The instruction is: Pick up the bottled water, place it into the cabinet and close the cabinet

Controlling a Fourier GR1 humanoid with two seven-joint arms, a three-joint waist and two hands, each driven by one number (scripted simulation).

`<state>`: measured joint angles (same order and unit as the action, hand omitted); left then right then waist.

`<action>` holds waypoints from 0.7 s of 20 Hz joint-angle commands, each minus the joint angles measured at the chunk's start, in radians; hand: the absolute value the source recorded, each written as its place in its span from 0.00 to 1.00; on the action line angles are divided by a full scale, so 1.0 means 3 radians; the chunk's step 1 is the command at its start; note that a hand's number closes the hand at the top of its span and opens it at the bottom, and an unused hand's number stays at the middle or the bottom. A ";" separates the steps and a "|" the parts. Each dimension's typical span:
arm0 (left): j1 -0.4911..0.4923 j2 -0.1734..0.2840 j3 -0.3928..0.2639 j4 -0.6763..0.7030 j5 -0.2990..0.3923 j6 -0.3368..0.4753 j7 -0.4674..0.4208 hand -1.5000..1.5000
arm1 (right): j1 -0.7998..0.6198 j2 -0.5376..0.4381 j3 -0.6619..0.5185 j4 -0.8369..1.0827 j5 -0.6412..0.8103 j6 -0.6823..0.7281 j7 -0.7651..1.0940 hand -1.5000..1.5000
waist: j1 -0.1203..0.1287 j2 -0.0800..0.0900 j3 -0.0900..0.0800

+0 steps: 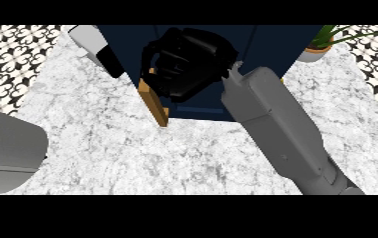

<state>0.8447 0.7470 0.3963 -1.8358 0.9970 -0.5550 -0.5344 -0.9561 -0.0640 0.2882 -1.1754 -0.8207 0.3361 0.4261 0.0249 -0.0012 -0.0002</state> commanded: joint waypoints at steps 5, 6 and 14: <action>-0.0010 -0.0161 0.0060 -0.0102 0.0007 -0.0130 0.0185 0.00 | -0.0284 0.0025 -0.0253 0.0295 0.0461 -0.0103 -0.0481 0.00 | 0.0001 0.0009 0.0002; -0.0175 -0.0156 0.0030 0.0220 -0.0133 -0.0260 0.0079 0.00 | -0.0441 -0.0061 -0.0369 0.0498 0.0492 -0.0021 -0.0581 0.00 | 0.0022 0.0026 -0.0004; -0.0323 -0.0203 -0.0053 -0.0032 -0.0154 -0.0007 0.0258 0.00 | -0.0759 -0.0082 -0.0530 0.0498 0.0653 -0.0375 -0.0617 0.00 | -0.0009 0.0031 -0.0001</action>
<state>0.7787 0.6865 0.3933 -1.8315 0.9538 -0.5790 -0.4755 -1.0290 -0.0285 0.2740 -1.0816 -0.6612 0.3417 0.3027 0.0307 0.0030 -0.0026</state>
